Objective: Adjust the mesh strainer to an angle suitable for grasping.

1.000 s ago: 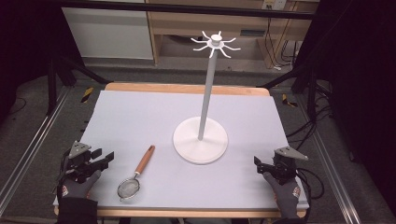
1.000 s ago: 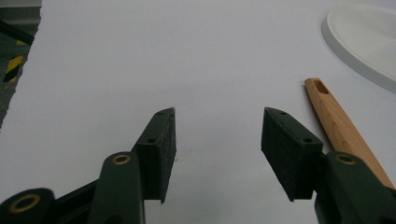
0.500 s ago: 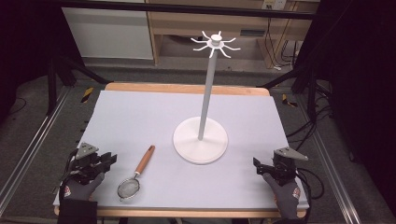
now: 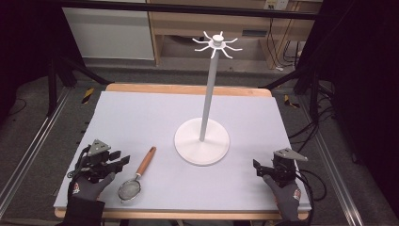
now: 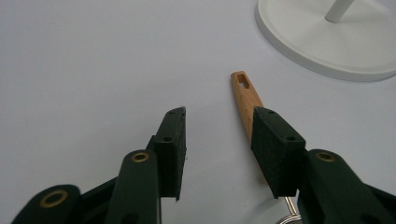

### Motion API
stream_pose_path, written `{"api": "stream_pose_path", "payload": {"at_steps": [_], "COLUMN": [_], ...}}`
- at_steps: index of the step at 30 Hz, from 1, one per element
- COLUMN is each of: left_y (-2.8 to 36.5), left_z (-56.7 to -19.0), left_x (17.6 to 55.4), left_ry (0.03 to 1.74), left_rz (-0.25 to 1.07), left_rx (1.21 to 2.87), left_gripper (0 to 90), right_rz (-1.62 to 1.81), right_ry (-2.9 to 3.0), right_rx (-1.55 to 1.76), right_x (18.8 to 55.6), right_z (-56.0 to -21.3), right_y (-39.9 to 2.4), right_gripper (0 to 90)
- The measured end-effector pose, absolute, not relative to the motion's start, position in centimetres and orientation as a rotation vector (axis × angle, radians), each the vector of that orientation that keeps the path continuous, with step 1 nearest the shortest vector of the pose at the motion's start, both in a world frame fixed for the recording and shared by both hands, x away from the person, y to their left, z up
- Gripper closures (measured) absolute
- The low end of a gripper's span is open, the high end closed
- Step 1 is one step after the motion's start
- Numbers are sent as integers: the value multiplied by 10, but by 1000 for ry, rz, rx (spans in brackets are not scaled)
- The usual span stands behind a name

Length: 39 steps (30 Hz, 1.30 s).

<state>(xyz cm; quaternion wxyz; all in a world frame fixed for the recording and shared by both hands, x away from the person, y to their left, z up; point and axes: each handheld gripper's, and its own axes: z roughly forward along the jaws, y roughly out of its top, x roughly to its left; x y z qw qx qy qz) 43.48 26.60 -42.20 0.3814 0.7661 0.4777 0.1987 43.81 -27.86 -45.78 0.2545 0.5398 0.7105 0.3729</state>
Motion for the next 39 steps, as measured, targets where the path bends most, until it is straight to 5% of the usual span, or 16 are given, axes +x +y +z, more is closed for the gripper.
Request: {"api": "stream_pose_path", "payload": {"at_steps": [39], "left_y": [222], "left_z": [-418], "left_x": [458], "left_ry": [1178], "left_rz": [450], "left_rx": [2086], "left_gripper": [426], "right_rz": [1004], "right_ry": [1959], "right_rx": [1448], "right_x": [439], "right_z": [-459], "right_y": [-276], "right_gripper": [125]}}
